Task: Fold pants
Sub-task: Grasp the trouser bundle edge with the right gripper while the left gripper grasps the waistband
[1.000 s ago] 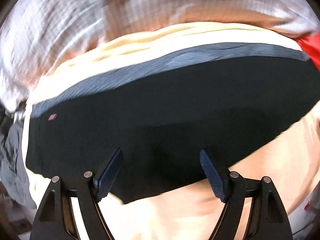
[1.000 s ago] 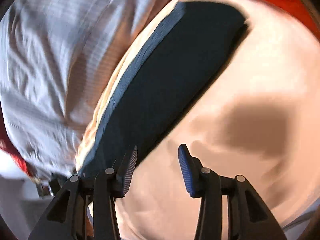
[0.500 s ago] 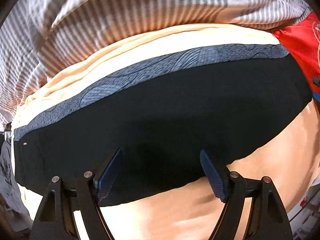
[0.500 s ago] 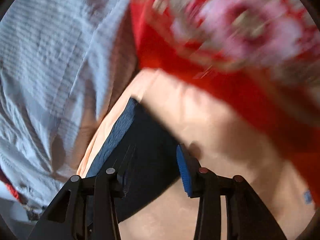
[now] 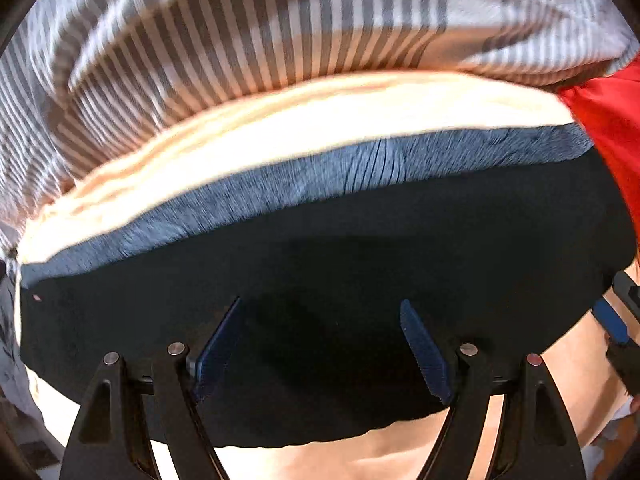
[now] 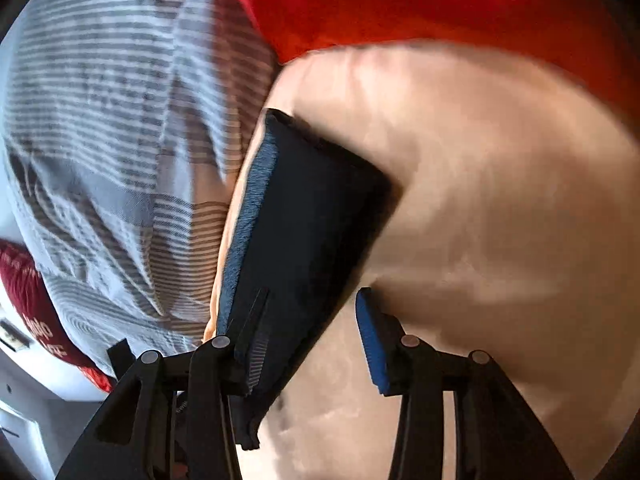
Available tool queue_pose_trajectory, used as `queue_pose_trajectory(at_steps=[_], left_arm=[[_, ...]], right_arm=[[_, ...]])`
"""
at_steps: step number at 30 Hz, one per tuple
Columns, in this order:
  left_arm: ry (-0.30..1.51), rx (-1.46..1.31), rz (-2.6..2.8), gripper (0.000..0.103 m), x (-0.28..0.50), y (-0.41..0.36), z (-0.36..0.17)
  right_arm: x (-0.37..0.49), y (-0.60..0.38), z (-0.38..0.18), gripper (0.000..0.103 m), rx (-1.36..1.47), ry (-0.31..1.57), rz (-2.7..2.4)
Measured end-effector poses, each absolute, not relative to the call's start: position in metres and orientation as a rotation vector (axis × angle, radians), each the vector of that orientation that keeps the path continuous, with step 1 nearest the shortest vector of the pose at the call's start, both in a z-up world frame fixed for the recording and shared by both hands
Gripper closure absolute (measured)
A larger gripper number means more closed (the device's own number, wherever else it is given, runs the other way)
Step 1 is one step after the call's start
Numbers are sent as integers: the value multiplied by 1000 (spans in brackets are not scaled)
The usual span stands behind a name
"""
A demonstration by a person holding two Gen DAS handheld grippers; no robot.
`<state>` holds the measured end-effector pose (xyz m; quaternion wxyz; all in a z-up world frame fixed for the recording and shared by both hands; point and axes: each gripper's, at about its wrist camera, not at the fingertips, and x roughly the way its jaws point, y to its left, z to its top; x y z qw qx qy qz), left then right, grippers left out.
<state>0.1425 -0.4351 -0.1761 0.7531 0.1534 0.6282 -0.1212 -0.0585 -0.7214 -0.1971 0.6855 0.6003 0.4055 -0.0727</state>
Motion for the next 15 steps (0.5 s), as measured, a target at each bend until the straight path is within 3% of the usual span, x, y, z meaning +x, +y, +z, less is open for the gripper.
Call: queue_pose_trajectory(at_steps=[11, 12, 14, 15], left_arm=[[1350, 323, -281, 24, 140, -436, -168], [1329, 306, -289, 26, 143, -437, -161], [1280, 275, -303, 34, 151, -440, -146], [1268, 270, -309, 41, 158, -443, -142]], right_arm=[[-12, -720, -207, 56, 1384, 795, -81], [-5, -719, -207, 60, 1390, 818, -77], [1, -719, -203, 89, 1380, 856, -71], [2, -719, -198, 88, 1360, 866, -71]])
